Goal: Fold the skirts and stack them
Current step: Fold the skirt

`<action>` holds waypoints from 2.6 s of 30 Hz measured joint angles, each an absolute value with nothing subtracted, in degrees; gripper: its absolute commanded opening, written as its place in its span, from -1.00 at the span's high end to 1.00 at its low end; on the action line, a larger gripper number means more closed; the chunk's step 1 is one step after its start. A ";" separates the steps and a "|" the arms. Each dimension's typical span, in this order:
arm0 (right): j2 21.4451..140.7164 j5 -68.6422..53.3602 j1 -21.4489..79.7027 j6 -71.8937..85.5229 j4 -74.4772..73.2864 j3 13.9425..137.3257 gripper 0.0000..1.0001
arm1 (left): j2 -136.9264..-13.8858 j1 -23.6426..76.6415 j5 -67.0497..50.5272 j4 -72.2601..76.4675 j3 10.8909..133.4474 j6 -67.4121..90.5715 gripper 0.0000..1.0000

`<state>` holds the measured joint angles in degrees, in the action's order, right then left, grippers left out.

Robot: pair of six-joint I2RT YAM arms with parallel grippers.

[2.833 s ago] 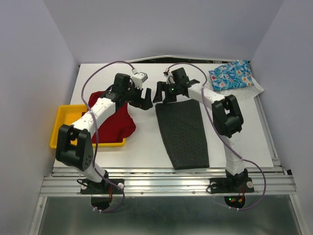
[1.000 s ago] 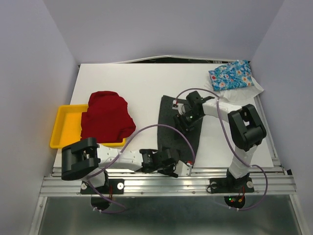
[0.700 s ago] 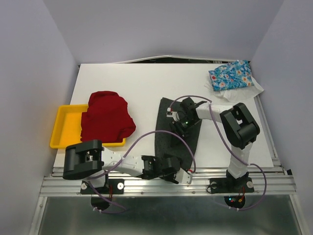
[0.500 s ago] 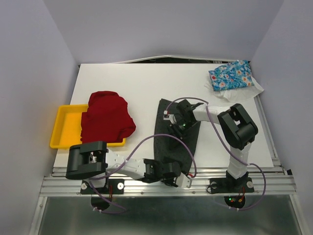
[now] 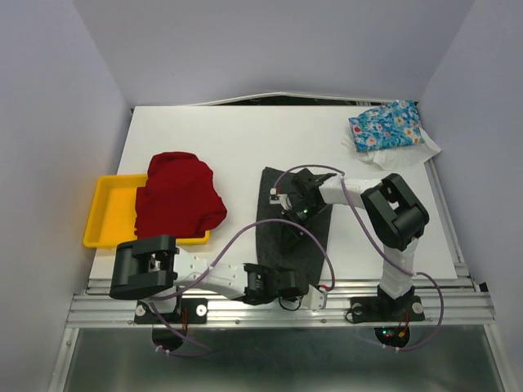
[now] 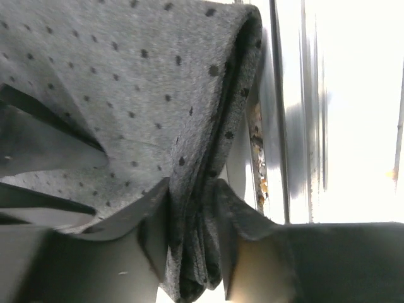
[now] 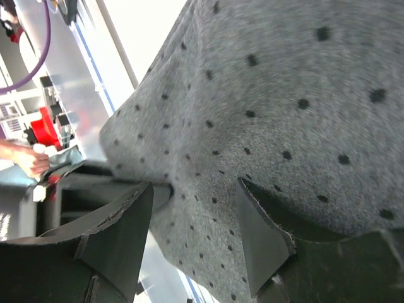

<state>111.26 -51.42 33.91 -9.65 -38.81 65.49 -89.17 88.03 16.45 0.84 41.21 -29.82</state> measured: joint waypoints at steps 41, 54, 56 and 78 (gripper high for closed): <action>100.07 -68.88 17.69 -3.55 -31.81 57.56 0.04 | -84.97 75.70 -7.35 -15.77 52.12 -21.78 1.00; 107.66 -71.29 10.57 -2.63 -21.87 53.23 0.30 | -84.99 75.29 -9.69 -16.64 52.73 -21.91 1.00; 109.14 -70.19 10.59 -0.40 -18.28 50.61 0.39 | -84.99 75.29 -9.82 -17.17 53.04 -21.96 1.00; 104.51 -52.14 14.13 0.16 -24.32 69.89 -0.34 | -82.78 74.59 -16.51 -24.08 57.41 -26.72 1.00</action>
<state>104.51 -52.14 14.13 0.16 -24.32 69.89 -82.78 74.59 -16.51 -24.08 57.41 -26.72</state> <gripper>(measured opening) 0.611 0.283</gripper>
